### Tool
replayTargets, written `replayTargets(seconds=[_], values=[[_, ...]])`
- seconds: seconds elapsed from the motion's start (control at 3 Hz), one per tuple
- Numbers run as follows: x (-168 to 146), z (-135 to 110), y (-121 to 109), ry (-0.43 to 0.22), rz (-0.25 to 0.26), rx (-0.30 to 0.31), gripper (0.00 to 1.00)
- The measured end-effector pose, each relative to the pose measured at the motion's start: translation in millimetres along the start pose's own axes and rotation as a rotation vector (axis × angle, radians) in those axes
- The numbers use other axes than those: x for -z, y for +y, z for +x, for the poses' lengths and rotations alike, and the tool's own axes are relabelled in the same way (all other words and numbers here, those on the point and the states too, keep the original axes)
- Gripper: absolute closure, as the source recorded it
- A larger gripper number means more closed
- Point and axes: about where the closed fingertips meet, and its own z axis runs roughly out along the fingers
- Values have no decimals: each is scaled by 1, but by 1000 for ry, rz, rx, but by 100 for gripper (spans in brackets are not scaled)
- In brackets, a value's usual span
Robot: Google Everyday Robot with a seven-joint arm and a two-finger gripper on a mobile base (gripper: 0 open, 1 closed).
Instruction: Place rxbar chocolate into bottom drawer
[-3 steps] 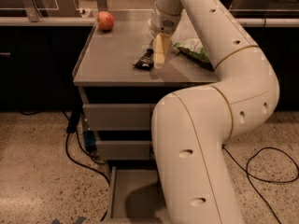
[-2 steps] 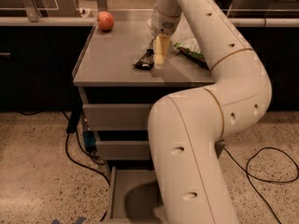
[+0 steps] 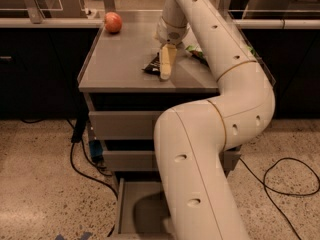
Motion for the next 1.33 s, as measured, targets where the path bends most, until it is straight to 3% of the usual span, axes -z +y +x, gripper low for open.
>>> replayTargets(seconds=[0.33,0.67,1.33], values=[[-18,-2,6,-15,-44,5,0],[-31,-4,13,-56,-84,-6,19],[-31,-4,13,-56,-84,-6,66]])
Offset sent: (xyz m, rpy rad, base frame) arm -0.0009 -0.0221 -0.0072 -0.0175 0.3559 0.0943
